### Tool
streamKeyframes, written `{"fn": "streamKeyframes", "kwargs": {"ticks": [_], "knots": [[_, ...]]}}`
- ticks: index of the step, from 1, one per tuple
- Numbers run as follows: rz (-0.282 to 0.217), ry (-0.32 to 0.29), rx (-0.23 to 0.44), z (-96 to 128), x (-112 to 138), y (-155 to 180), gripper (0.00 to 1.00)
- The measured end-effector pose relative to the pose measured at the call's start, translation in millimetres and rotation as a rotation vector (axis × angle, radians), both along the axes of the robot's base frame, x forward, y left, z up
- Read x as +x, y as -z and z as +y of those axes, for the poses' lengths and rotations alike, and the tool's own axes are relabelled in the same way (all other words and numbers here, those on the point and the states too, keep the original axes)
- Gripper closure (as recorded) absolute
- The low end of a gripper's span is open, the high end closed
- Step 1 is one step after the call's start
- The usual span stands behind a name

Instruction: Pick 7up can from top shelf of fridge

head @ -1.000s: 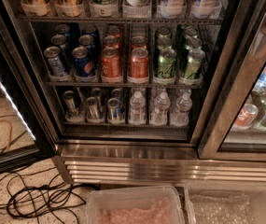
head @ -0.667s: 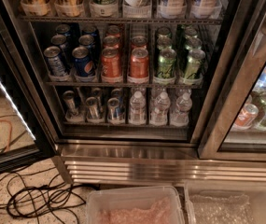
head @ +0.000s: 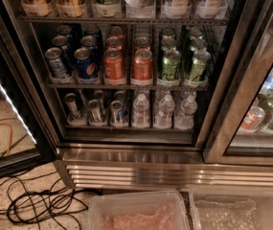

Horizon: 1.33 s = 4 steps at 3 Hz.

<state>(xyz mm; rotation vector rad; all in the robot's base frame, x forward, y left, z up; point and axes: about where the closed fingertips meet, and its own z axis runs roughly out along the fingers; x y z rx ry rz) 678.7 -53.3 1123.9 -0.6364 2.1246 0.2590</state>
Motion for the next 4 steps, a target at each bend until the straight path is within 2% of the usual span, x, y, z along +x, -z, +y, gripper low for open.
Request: {"fn": "streamKeyframes", "kwargs": {"ticks": [1,2,3,4], "knots": [[-0.005,-0.005,-0.020,-1.1,2.6,5.5,1.00],[0.035,-0.008,-0.032,-16.0,-11.1,11.4,1.00],[0.121,0.026,-0.088,-43.7,-38.2,30.1,1.00],[0.177,0.057,-0.130,-62.2,-60.0,42.7,1.00]]}}
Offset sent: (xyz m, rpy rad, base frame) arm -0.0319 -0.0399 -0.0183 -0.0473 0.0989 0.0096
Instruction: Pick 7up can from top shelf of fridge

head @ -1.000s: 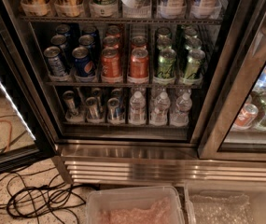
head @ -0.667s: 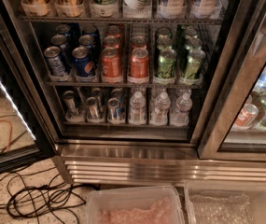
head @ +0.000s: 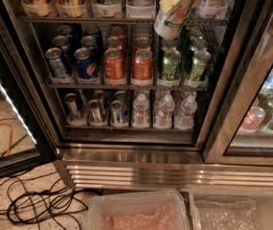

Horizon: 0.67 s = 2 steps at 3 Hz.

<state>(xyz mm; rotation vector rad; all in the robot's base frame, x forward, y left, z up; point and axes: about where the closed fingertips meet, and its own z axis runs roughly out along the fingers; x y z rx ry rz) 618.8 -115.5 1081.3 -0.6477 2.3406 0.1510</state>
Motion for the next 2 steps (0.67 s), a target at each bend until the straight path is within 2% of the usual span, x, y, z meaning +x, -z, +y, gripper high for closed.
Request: {"fn": "streamKeyframes", "kwargs": {"ticks": [1,2], "knots": [[0.054,-0.003,-0.018,-6.7,-18.8,12.5,1.00],[0.056,-0.003,-0.019,-6.9,-19.1,13.2,1.00]]}}
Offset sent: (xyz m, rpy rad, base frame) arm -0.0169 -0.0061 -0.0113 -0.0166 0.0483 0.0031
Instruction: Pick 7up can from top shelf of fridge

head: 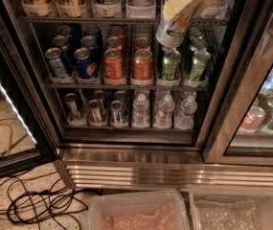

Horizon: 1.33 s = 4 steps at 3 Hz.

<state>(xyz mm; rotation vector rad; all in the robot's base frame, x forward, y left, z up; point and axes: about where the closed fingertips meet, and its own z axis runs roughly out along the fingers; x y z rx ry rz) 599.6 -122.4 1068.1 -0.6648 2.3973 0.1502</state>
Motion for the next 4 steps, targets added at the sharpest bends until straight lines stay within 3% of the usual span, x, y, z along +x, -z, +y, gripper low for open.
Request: {"fn": "streamKeyframes", "kwargs": {"ticks": [1,4], "knots": [[0.038,-0.034,0.000,6.1,-8.9,9.8,1.00],[0.460,-0.210,0.114,63.5,-130.3,80.4,1.00]]}}
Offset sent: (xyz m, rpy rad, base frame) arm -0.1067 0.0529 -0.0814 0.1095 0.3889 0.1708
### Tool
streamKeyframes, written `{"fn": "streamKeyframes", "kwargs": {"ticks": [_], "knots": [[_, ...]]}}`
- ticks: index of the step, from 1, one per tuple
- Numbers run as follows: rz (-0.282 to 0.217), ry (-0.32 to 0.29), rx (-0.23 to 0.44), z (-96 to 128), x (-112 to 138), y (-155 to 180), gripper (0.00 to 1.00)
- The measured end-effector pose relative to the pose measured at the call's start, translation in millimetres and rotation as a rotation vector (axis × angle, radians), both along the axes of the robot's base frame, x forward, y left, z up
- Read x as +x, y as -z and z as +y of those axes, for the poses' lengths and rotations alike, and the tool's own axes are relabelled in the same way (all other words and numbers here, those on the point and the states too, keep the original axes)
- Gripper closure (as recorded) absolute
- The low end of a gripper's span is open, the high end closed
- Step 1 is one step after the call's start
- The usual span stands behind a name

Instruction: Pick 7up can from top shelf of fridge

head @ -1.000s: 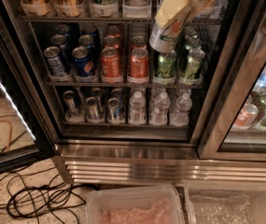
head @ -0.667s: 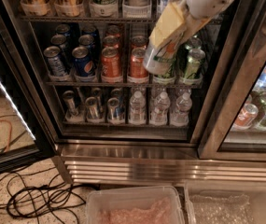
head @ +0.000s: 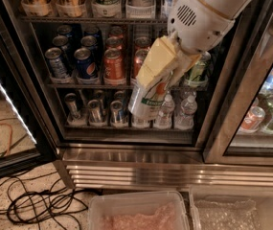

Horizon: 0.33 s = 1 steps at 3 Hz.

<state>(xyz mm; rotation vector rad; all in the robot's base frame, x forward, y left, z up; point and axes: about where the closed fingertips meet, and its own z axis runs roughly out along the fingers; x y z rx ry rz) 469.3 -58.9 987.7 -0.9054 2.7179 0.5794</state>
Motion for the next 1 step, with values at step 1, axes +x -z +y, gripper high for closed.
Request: {"fn": "streamKeyframes", "kwargs": {"ticks": [1], "knots": [[-0.010,0.000,0.012,3.9,2.1,-1.5,1.00]]}}
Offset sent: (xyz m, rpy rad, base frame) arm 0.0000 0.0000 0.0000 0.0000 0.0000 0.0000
